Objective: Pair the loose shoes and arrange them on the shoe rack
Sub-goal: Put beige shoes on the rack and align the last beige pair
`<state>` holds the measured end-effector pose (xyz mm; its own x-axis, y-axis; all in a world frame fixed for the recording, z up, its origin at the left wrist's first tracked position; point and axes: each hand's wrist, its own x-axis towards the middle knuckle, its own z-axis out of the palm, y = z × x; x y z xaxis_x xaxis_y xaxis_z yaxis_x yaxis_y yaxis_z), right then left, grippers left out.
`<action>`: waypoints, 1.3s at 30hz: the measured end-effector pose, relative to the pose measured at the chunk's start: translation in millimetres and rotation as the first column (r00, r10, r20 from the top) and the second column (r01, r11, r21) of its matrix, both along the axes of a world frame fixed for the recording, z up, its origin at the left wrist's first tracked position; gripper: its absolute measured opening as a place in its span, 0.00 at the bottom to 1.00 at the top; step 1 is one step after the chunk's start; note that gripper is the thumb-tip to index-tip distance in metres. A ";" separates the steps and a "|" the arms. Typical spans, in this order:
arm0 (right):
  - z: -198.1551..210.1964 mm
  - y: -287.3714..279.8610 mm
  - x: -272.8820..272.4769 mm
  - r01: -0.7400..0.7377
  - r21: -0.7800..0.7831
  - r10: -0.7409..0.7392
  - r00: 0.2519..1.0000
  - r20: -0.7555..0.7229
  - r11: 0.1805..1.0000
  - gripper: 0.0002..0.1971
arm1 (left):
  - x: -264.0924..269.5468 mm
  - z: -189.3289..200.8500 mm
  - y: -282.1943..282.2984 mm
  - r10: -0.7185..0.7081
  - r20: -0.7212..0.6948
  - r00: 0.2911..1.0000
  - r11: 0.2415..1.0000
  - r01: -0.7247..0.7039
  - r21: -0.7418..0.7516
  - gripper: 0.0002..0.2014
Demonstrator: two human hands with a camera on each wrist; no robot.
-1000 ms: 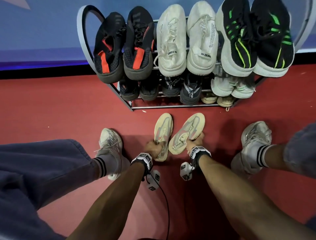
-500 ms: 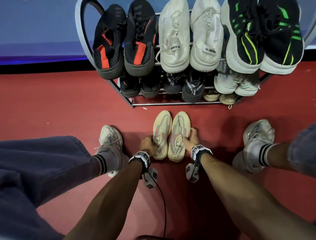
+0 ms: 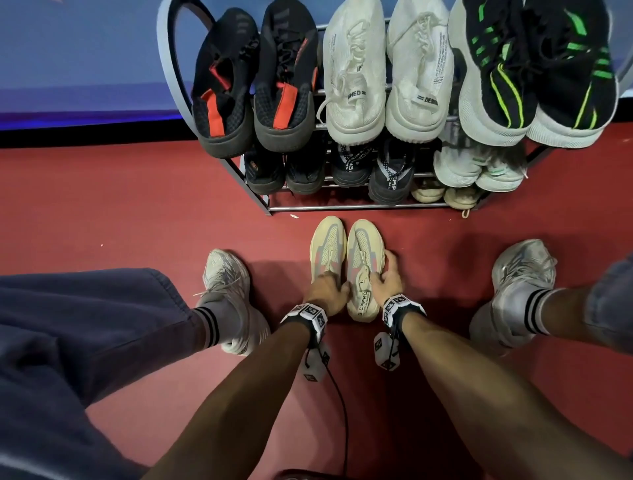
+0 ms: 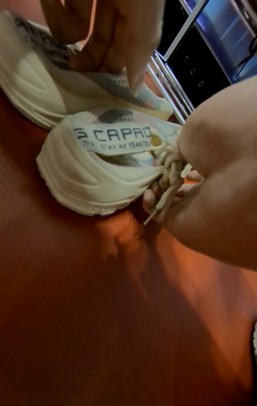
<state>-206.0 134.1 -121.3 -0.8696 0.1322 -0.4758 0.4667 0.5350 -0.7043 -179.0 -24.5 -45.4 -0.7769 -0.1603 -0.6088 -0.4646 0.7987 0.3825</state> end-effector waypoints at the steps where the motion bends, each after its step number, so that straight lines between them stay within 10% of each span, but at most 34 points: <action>1: -1.7 -1.1 -0.8 -0.002 0.000 0.002 1.000 -0.007 1.000 0.32 | 0.4 -1.4 1.7 -0.004 0.017 1.000 1.000 0.004 0.007 0.25; 16: -0.1 3.6 -15.6 -0.067 -0.017 0.069 0.980 0.187 0.998 0.30 | 1.6 -17.9 7.6 -0.201 0.099 0.975 0.968 0.213 -0.132 0.26; 39: 31.9 -52.1 -35.7 0.017 -0.157 -0.035 0.993 -0.113 0.987 0.20 | -7.8 21.8 -36.0 -0.334 -0.203 0.921 0.895 0.242 -0.375 0.19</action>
<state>-241.7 82.0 -89.4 -0.9169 0.0872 -0.3894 0.3899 0.4033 -0.8279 -186.8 -60.6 -23.7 -0.9408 -0.0646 -0.3327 -0.1171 0.9831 0.1405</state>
